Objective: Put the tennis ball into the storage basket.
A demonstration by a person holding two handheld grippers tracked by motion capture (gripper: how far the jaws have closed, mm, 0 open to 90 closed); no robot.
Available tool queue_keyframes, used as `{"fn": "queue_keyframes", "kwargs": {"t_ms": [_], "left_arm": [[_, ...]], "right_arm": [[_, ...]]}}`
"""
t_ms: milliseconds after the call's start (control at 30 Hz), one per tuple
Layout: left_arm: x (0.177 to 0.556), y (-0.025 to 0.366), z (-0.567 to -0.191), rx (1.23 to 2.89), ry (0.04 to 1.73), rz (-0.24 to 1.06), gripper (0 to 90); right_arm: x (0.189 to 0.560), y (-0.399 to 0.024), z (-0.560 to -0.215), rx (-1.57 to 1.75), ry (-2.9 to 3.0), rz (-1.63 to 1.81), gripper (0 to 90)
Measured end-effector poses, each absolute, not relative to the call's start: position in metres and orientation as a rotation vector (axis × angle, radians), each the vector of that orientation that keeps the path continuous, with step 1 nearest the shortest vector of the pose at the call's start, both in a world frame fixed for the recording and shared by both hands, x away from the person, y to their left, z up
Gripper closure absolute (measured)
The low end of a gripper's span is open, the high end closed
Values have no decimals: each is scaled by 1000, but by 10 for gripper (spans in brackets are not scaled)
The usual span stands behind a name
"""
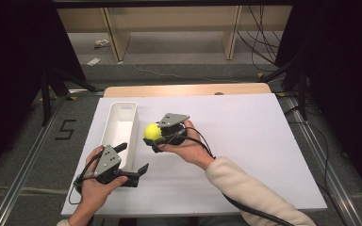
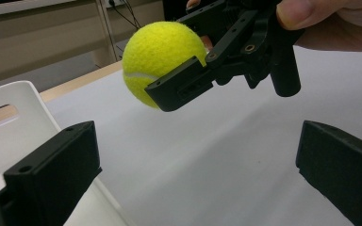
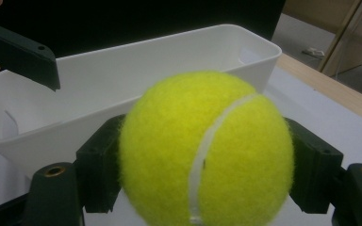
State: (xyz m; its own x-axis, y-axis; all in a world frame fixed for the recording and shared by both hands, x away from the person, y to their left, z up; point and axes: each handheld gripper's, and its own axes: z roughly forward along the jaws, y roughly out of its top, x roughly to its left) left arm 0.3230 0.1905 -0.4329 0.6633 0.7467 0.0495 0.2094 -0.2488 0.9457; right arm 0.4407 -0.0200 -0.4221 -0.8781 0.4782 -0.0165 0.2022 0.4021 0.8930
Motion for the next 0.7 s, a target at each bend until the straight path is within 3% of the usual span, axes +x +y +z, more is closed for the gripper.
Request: {"fn": "queue_keyframes", "kwargs": {"t_ms": [700], "left_arm": [[323,191,-432,1791,764,618,0]], "right_arm": [[445,-14,-413,587,2377,1473,265]]}}
